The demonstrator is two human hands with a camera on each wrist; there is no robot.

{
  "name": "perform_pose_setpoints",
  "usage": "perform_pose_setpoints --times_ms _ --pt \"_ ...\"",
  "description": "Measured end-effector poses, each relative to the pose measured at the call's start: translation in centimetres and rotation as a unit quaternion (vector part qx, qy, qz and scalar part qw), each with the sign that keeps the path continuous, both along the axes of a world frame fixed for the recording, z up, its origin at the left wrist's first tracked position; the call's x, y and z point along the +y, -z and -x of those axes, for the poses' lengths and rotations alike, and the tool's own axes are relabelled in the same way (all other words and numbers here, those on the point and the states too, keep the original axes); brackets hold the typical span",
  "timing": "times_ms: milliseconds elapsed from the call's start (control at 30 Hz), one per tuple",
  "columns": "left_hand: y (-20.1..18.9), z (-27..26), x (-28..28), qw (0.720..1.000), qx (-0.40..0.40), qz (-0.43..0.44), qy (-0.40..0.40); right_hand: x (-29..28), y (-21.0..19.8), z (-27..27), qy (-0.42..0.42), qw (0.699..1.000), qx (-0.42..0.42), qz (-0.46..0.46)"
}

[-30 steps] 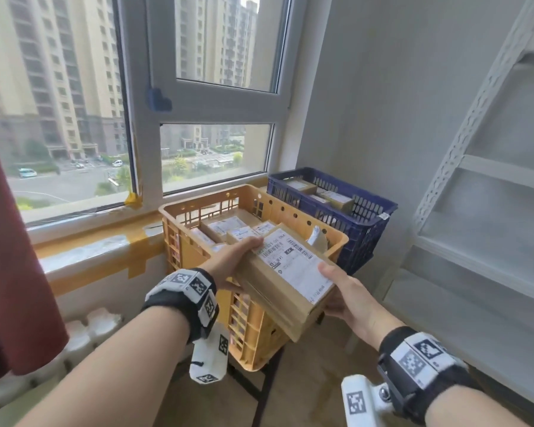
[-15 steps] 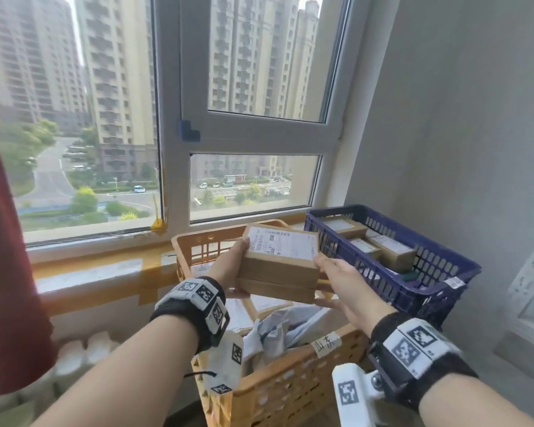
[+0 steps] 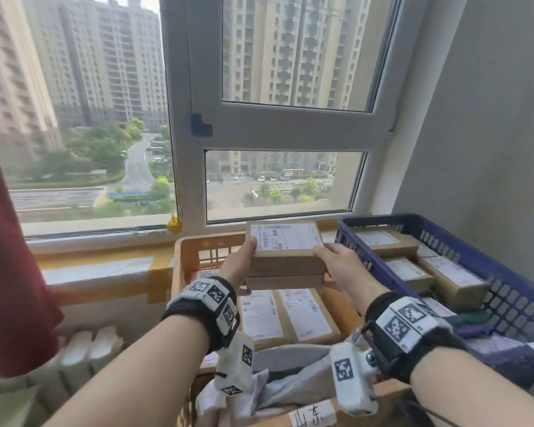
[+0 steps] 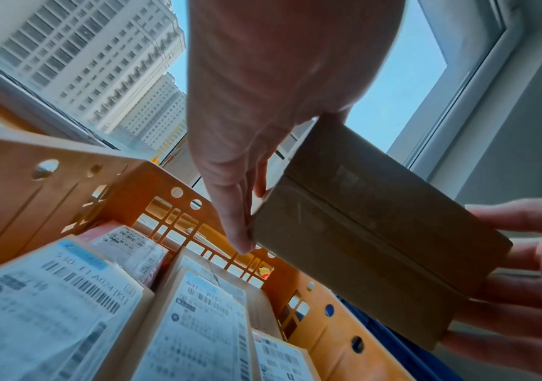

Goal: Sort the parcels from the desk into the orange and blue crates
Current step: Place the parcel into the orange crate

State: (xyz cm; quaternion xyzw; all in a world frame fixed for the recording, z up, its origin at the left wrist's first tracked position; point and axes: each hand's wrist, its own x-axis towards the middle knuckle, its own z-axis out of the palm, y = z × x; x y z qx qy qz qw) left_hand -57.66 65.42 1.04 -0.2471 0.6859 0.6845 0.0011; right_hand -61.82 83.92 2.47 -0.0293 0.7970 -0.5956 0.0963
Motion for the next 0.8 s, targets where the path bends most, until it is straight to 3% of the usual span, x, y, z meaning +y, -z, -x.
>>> perform_pose_setpoints --times_ms 433,567,800 --pt "5.9 9.8 -4.7 0.997 -0.056 0.025 -0.044 -5.3 5.3 10.4 -0.053 0.995 -0.043 -0.068" --pt "6.4 10.2 -6.8 0.993 -0.068 0.068 -0.072 -7.5 6.5 11.6 -0.086 0.991 -0.062 -0.084" --pt "7.4 9.2 -10.8 0.977 -0.109 0.044 -0.181 -12.1 7.3 11.7 -0.159 0.978 -0.059 -0.118"
